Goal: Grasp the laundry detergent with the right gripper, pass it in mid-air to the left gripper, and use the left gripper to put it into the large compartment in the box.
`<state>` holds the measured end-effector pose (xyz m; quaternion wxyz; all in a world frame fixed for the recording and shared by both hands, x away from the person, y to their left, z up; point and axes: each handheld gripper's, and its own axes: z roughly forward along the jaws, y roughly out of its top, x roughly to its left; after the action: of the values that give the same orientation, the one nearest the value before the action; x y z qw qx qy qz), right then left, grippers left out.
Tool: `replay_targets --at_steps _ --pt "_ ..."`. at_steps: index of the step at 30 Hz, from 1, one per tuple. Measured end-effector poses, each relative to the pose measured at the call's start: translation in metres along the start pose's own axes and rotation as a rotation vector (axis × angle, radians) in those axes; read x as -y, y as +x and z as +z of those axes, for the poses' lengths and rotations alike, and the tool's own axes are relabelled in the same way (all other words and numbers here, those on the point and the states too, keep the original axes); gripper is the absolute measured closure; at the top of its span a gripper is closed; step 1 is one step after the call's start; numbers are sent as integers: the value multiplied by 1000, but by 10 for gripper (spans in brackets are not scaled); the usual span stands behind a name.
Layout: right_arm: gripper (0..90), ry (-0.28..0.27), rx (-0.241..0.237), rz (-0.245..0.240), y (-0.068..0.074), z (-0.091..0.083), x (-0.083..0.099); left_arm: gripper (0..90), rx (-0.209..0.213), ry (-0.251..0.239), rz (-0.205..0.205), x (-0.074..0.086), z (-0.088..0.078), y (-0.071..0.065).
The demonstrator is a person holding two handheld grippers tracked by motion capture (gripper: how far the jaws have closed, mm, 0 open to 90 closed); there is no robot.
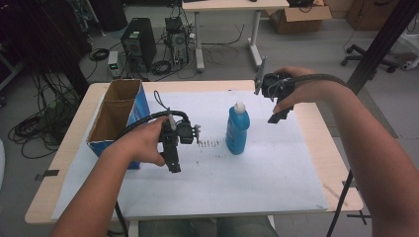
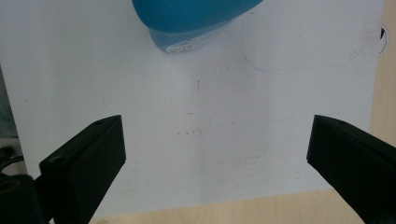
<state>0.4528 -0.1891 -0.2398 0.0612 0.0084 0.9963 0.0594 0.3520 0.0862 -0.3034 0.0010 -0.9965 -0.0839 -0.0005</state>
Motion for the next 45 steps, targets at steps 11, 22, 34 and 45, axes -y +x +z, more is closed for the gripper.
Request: replay_targets --at_steps 11,22,34,45 --pt "43 18 -6 11 -3 5 3 2 9 -6 8 -1 2 4" --pt "44 -17 -6 54 15 9 11 2 -2 -6 19 2 2 2" --pt "44 -34 -11 89 39 17 14 2 -11 -2 19 4 6 -3" --pt "42 -66 -6 109 56 22 13 2 -12 0 22 8 7 -6"
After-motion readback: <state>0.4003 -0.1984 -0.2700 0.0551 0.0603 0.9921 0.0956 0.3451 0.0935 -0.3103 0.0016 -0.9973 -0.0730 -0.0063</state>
